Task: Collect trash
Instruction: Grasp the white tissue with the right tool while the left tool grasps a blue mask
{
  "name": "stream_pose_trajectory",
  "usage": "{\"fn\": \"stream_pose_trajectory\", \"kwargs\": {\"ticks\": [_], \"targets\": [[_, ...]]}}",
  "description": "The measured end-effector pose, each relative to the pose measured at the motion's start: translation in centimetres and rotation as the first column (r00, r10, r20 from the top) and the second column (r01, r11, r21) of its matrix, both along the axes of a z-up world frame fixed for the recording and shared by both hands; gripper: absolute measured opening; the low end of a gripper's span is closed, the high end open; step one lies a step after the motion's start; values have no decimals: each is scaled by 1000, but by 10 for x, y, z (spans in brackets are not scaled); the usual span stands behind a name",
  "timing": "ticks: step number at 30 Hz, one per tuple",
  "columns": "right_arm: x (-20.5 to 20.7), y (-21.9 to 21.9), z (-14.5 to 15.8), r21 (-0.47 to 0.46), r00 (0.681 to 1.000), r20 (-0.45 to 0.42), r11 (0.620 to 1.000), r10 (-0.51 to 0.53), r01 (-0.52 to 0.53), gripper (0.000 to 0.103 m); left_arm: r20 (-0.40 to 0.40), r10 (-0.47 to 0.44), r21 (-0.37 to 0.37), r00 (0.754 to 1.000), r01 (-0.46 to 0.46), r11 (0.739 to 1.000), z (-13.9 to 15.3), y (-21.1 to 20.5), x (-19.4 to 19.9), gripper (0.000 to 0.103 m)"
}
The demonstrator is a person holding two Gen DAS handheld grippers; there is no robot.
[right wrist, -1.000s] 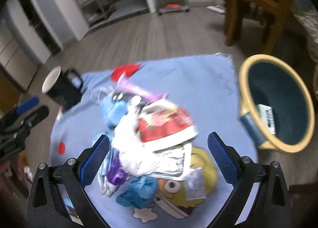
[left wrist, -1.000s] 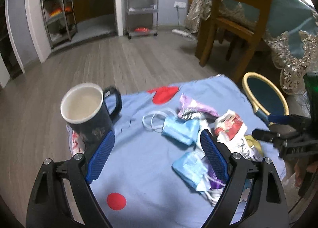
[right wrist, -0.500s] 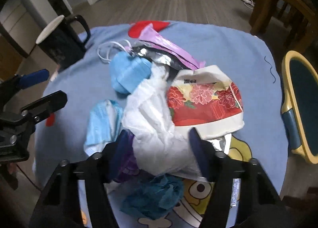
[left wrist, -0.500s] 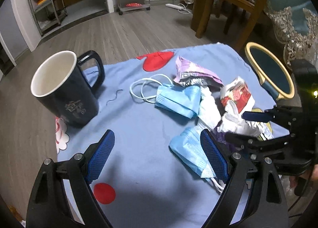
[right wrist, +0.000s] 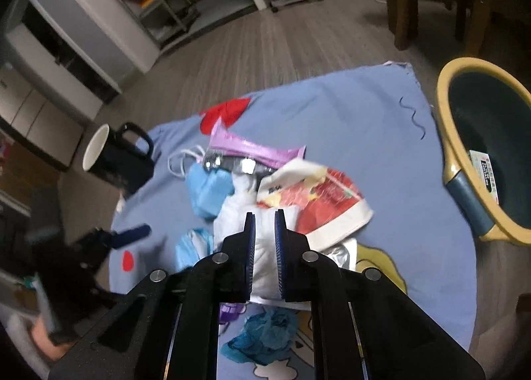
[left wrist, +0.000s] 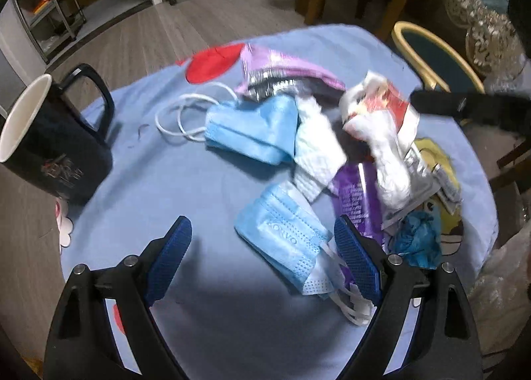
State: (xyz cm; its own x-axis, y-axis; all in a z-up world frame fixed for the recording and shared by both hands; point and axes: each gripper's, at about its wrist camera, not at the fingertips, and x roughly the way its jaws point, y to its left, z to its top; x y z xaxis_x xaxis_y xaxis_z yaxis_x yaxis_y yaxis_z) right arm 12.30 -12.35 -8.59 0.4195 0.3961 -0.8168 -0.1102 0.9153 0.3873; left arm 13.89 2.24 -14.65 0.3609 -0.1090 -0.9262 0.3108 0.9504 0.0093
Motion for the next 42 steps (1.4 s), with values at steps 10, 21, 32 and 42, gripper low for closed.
{"fn": "stream_pose_trajectory", "kwargs": {"ticks": [10, 21, 32, 42], "targets": [[1, -6, -3, 2, 1000, -10, 1000, 8, -8, 13, -86, 10, 20, 996, -8, 1000, -19, -4, 6, 66], [0, -5, 4, -6, 1000, 13, 1000, 13, -13, 13, -74, -7, -3, 997, 7, 1000, -3, -7, 0, 14], [-5, -33, 48, 52, 993, 108, 997, -56, 50, 13, 121, -2, -85, 993, 13, 996, 67, -14, -20, 14], [-3, -98, 95, 167, 973, 174, 978, -153, 124, 13, 193, -34, -122, 981, 58, 991, 93, -33, -22, 14]]}}
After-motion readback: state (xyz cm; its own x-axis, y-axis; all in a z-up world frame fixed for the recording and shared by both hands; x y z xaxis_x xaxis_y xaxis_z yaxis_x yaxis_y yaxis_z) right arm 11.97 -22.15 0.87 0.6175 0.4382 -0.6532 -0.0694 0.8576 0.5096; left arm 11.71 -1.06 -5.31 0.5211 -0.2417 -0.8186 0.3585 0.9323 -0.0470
